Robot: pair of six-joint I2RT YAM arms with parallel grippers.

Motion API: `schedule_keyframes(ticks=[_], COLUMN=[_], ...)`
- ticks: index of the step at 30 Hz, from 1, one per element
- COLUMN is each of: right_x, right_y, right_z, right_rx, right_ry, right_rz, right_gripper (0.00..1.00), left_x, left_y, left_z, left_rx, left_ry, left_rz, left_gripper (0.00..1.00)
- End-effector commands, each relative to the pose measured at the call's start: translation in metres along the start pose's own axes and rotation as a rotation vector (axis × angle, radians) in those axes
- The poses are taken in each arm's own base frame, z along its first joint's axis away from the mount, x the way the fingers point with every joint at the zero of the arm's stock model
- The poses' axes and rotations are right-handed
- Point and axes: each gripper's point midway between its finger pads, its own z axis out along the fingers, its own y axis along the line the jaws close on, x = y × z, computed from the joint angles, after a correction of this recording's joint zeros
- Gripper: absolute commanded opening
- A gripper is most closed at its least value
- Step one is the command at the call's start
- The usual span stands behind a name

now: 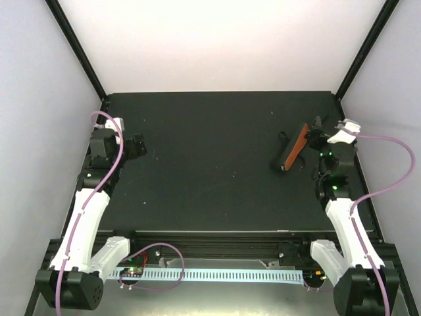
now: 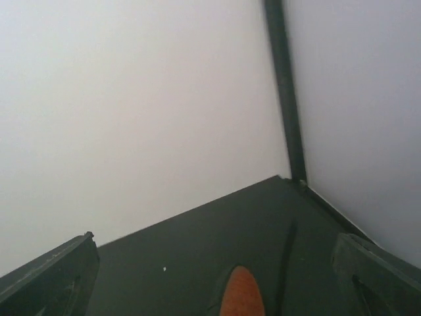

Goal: Tie the shoes

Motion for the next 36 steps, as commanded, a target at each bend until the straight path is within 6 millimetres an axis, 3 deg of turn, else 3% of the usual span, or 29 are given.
schedule_keyframes(ticks=[1,6,8,13,18,22,27,32,36], right_x=[0.038,0.055,0.066,0.098,0.145,0.167,0.178,0.183,0.199], right_y=[-0.045,-0.03,-0.025,-0.006,-0.005,-0.003,0.001,0.003,0.007], right_z=[-0.023,-0.027,-0.028,-0.024,-0.021,-0.024,-0.018,-0.007,0.002], right_rx=[0.252,0.167,0.138,0.047,0.081,0.143,0.196,0.237,0.247], right_ry=[0.195,0.294,0.338,0.512,0.767,0.855,0.894,0.902,0.923], right_rz=[0.094,0.105,0.112,0.129,0.108,0.017,-0.023,-0.071,-0.095], right_gripper=[1.0,1.0,1.0,1.0,1.0,1.0,1.0,1.0,0.99], left_x=[0.001,0.031,0.033,0.019,-0.005,0.007,0.026,0.023,0.022], left_y=[0.0,0.004,0.003,-0.014,-0.017,-0.013,-0.001,0.002,0.0], left_z=[-0.005,0.009,0.01,0.014,0.016,0.021,0.021,0.017,0.016], left_rx=[0.011,-0.009,-0.008,0.08,0.064,0.055,0.006,-0.011,0.001], left_ry=[-0.003,0.157,0.174,0.145,0.152,0.176,0.213,0.19,0.176], left_rz=[0.007,0.032,0.014,0.071,0.094,0.111,0.123,0.131,0.126], left_gripper=[0.99,0.99,0.99,0.99,0.99,0.99,0.99,0.99,0.99])
